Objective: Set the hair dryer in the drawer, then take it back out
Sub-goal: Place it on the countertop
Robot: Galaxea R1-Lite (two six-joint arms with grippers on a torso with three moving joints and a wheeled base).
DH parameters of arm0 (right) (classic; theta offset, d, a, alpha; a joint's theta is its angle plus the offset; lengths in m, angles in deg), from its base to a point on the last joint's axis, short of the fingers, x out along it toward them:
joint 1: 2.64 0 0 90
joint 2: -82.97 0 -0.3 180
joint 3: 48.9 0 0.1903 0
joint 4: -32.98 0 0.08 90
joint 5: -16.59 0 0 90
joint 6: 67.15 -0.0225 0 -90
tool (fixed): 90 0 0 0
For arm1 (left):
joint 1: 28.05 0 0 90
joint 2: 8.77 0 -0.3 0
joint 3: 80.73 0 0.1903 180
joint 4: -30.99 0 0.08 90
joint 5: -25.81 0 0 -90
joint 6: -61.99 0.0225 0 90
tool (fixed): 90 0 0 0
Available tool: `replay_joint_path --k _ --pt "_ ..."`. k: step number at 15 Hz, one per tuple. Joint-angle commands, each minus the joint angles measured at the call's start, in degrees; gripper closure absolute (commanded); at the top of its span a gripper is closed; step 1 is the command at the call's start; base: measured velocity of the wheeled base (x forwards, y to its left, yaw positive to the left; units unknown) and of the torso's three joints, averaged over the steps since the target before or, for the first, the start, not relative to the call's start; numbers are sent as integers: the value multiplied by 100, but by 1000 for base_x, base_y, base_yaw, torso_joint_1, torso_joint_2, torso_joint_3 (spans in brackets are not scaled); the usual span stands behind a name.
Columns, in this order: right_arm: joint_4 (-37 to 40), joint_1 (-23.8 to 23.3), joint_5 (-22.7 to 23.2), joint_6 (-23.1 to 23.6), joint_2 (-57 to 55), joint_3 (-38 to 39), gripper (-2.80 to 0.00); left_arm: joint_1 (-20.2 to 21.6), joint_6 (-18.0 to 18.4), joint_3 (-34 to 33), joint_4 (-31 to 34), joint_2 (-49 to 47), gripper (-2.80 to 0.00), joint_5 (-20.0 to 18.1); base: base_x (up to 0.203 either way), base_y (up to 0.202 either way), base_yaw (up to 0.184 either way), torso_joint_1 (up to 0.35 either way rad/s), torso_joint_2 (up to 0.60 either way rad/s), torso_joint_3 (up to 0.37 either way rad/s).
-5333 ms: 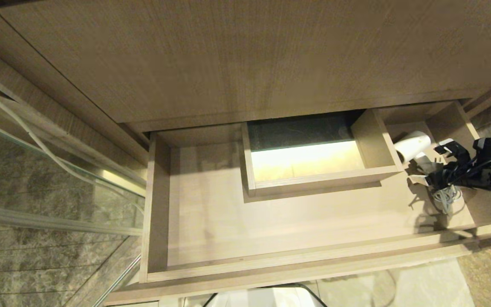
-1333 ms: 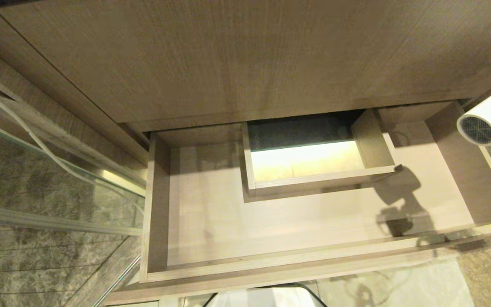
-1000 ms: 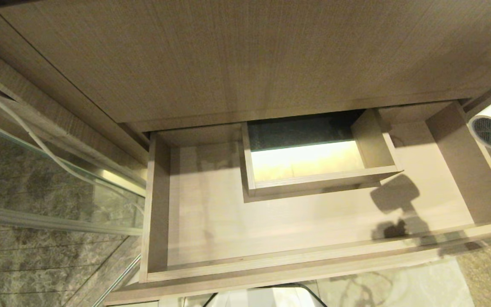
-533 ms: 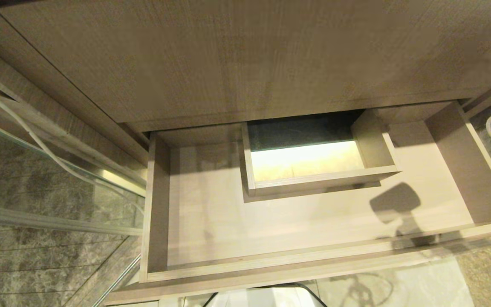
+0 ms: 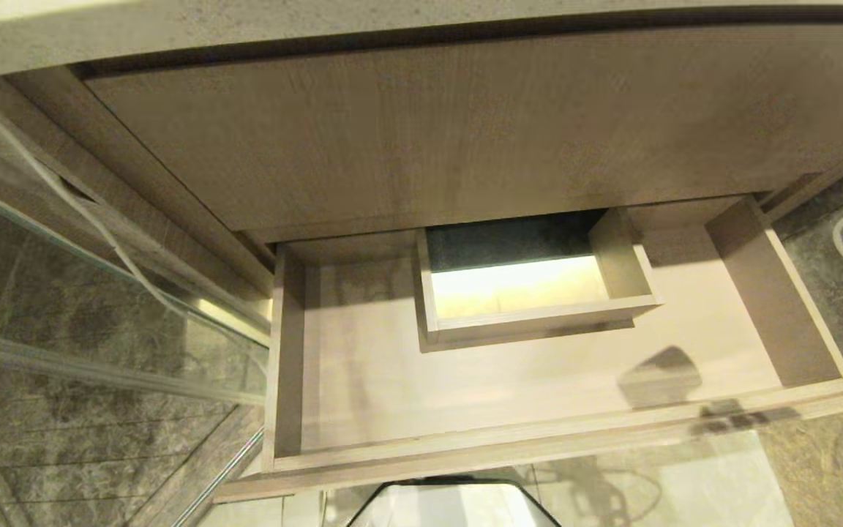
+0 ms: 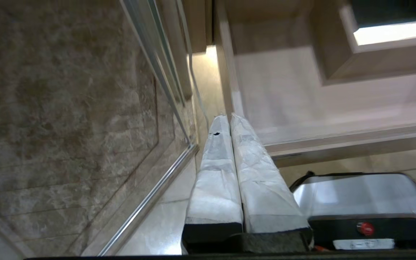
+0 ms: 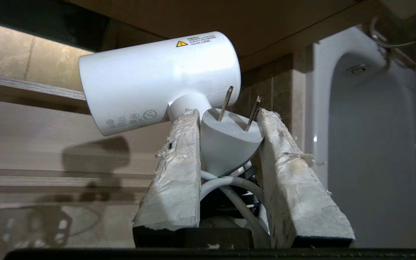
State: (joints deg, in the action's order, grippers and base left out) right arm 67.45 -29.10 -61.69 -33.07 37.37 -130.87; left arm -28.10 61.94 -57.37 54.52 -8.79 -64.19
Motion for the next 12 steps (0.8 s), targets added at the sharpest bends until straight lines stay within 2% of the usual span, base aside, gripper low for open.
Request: replay_joint_path --k 1,3,6,12 --pt "-3 1 6 20 42 7 0 -4 -4 -9 2 2 0 0 0 0 0 91 -503 -208" --pt "-12 1 6 20 44 7 0 -4 -4 -9 2 2 0 0 0 0 0 258 -516 -203" --pt "-12 1 6 20 51 -2 0 -4 -4 -9 2 2 0 0 0 0 0 477 -493 -232" --pt "-46 1 6 20 78 7 0 -4 -4 -9 2 6 0 0 0 0 0 326 -543 -248"
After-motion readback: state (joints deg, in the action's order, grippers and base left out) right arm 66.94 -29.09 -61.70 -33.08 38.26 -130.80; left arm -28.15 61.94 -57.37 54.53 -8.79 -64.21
